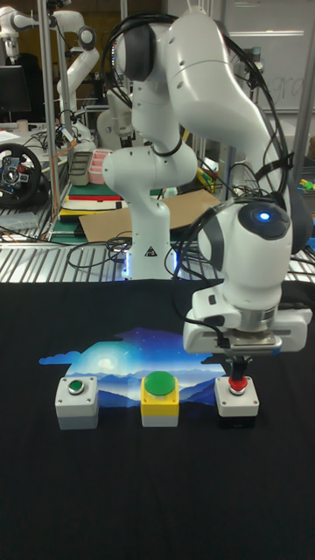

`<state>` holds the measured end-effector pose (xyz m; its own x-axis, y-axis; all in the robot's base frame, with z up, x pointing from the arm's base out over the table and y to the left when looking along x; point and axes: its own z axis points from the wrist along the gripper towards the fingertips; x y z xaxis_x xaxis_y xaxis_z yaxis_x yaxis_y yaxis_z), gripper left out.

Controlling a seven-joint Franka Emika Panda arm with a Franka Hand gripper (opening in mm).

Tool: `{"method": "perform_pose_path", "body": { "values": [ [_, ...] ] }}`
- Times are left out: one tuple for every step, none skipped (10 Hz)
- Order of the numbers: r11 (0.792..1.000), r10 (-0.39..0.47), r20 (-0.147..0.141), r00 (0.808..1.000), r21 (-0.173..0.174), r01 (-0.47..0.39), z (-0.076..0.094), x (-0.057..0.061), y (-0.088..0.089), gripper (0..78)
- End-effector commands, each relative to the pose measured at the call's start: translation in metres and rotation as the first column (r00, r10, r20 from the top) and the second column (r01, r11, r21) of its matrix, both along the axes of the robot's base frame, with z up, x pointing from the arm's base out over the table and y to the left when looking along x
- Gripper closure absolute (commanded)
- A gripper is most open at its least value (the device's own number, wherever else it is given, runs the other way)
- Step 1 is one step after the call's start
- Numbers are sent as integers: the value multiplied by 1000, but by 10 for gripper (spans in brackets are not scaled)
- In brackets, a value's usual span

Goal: Press three buttons from left to right in sequence

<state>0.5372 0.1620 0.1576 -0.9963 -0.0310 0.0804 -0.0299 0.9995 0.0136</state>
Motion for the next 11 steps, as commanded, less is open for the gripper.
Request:
{"method": "perform_pose_path", "body": {
  "values": [
    [1000, 0, 4, 1000, 2, 0, -1, 0, 2, 764],
    [1000, -1, 4, 1000, 2, 1, 0, 0, 2, 764],
    [1000, -1, 4, 1000, 2, 1, 0, 0, 2, 764],
    [1000, -1, 3, 1000, 2, 1, 0, 0, 2, 764],
    [1000, 0, 0, 1000, 0, 0, -1, 0, 2, 764],
    [1000, 1, -1, 1000, 0, -1, -2, 0, 3, 764],
    [1000, 1, -5, 1000, 0, -1, -2, 0, 3, 764],
    [1000, 3, -7, 1000, -1, -3, -3, 0, 3, 764],
    [1000, 2, -8, 1000, -1, -2, -3, -1, 3, 764],
    [1000, 0, -6, 1000, -1, 0, -5, -3, 4, 764],
    [1000, -1, -5, 1000, -1, 1, -5, -4, 5, 764]
  ]
}}
